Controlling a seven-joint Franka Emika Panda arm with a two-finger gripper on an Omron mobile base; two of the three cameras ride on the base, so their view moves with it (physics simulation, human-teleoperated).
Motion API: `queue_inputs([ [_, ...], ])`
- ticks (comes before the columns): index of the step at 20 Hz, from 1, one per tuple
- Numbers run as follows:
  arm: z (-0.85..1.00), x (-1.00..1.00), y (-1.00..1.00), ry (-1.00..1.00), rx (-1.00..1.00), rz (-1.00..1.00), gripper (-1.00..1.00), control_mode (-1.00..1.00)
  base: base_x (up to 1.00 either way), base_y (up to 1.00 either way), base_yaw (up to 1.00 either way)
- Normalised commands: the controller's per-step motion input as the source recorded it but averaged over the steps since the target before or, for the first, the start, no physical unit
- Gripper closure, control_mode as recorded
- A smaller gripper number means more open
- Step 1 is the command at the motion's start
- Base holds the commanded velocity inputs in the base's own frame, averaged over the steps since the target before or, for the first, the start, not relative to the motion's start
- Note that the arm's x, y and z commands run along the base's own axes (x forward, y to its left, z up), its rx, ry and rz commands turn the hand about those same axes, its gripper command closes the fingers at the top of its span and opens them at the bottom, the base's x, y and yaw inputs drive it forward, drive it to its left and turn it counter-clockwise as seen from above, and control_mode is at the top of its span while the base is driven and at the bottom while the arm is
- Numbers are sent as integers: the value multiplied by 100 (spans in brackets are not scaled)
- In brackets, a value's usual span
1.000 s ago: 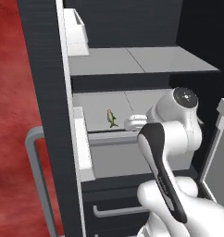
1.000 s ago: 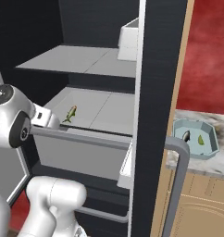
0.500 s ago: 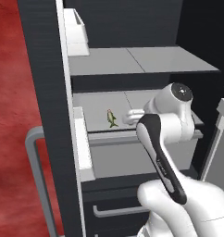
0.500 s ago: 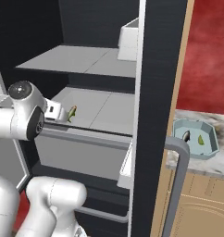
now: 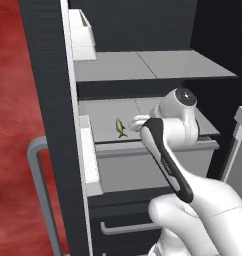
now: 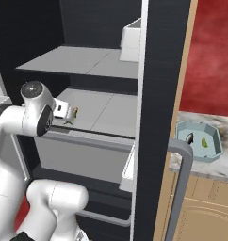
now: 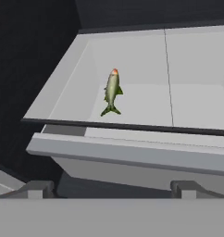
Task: Place one lemon wedge and one fish in each tupperware on the nearby counter, to pack two identical lunches.
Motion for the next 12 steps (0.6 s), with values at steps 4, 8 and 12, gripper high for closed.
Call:
queue_inputs([
  [4,-37,50,0,0,0,0,-100,-100,0,0,0],
  [8,-30,53,3,0,0,0,-100,-100,0,0,0],
  [12,-14,51,13,3,0,0,-100,-100,0,0,0],
])
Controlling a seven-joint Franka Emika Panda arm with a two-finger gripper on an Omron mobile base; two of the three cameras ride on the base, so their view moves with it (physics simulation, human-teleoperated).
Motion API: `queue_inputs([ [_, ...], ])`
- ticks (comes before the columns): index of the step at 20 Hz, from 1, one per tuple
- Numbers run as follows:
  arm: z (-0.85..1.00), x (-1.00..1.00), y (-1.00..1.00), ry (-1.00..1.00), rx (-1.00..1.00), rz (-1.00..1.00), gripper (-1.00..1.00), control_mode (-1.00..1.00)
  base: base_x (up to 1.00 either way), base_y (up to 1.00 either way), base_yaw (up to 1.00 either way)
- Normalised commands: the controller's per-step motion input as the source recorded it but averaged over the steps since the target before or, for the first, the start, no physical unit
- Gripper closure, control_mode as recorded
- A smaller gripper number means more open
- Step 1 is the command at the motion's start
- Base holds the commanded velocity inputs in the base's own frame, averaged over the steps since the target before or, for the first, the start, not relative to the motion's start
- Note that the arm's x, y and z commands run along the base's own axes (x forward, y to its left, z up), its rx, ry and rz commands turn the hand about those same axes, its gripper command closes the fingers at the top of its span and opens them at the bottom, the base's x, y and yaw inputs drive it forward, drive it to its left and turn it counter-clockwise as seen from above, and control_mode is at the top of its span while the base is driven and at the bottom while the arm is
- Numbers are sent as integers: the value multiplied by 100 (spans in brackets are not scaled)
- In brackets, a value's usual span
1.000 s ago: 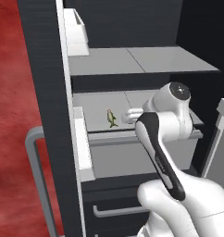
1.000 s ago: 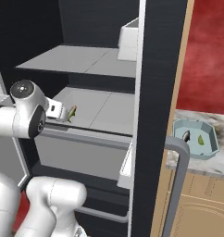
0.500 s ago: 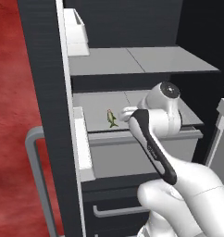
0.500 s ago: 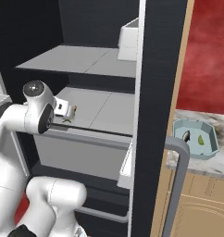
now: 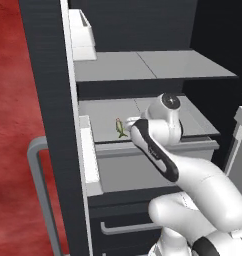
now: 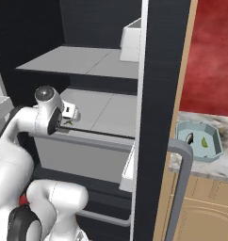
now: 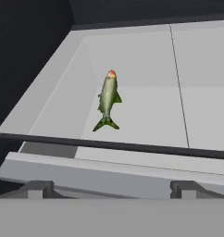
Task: Place one lemon wedge and one fish in each tupperware on the nearby counter, to pack two identical lunches.
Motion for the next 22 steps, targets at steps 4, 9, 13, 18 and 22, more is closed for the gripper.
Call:
queue_inputs([
  [4,-10,45,21,5,0,0,-100,-100,0,0,0],
  [9,-16,40,9,5,0,0,-100,-100,0,0,0],
  [13,-21,35,0,4,0,0,-100,-100,0,0,0],
  [18,-25,33,1,3,0,0,-100,-100,0,0,0],
  [22,-23,30,18,0,-3,-1,-100,-100,0,0,0],
])
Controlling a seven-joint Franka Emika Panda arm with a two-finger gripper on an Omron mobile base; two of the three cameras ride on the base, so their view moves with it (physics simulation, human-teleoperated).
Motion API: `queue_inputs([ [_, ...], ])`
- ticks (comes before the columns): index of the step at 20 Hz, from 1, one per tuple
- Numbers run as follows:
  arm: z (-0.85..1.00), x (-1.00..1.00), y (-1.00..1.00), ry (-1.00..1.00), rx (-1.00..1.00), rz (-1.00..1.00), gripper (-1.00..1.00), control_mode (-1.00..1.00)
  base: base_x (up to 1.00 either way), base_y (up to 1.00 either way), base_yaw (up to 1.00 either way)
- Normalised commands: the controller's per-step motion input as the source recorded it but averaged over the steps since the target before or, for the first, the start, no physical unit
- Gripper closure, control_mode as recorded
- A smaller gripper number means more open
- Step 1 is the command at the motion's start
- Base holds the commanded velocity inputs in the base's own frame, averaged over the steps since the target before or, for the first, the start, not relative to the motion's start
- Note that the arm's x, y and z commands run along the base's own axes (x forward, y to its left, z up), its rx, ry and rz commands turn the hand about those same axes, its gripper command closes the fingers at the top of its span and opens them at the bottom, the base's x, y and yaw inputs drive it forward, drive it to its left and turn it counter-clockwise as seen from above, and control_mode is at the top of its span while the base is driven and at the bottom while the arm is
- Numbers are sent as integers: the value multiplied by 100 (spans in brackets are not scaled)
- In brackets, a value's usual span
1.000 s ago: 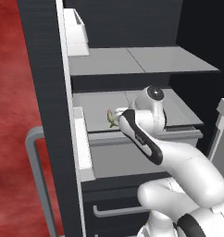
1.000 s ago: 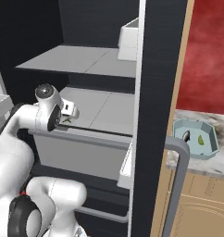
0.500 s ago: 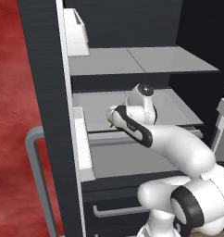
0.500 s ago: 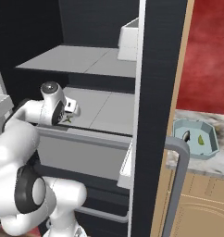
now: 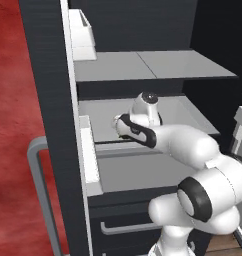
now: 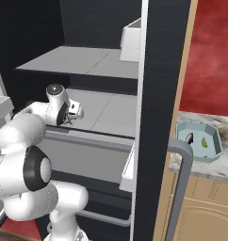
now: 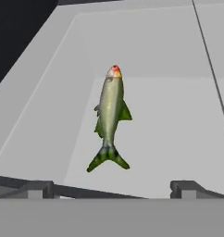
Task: Place one lemon wedge and one fish in each tupperware on the nearby counter, to pack two identical lunches.
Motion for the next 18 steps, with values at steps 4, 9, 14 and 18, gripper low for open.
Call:
queue_inputs([
  [4,-20,32,12,0,-2,-1,-100,-100,0,0,0],
  [9,-15,31,2,1,0,-1,-100,-100,0,0,0],
  [14,-16,30,0,1,0,-1,-100,-100,0,0,0],
  [18,-18,31,7,2,-2,-2,-100,-100,0,0,0],
])
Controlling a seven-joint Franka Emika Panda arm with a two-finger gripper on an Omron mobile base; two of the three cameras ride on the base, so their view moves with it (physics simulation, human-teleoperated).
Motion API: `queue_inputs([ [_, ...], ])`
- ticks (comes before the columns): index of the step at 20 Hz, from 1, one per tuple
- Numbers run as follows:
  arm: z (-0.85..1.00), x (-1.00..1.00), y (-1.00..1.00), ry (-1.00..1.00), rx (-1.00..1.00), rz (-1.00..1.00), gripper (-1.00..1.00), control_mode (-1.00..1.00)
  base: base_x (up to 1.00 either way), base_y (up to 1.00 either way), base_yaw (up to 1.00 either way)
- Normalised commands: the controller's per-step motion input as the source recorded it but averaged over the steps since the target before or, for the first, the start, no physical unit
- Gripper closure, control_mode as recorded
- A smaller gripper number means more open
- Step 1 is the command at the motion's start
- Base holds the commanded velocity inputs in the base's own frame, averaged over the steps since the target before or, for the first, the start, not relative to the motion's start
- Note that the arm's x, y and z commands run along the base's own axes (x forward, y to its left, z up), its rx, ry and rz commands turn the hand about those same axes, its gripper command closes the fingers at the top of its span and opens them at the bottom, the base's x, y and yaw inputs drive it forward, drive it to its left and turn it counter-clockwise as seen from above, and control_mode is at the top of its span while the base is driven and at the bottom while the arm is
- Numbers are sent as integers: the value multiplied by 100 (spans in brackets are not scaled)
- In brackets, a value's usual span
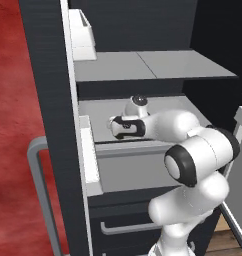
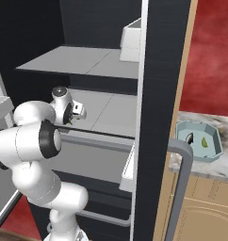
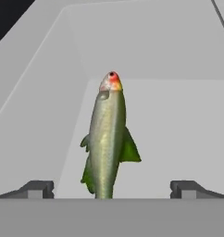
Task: Place one lemon wedge and one fish in each tupperware on the nearby counter, to pack two identical lunches.
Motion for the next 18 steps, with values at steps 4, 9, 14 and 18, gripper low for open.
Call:
queue_inputs([
  [4,-17,34,11,1,-2,-3,-100,-100,0,0,0],
  [9,-19,34,2,2,-1,-2,-100,-100,0,0,0],
  [14,-27,31,0,3,-1,-2,-100,-100,0,0,0],
  [18,-42,18,0,6,-3,-3,-100,-100,0,0,0],
])
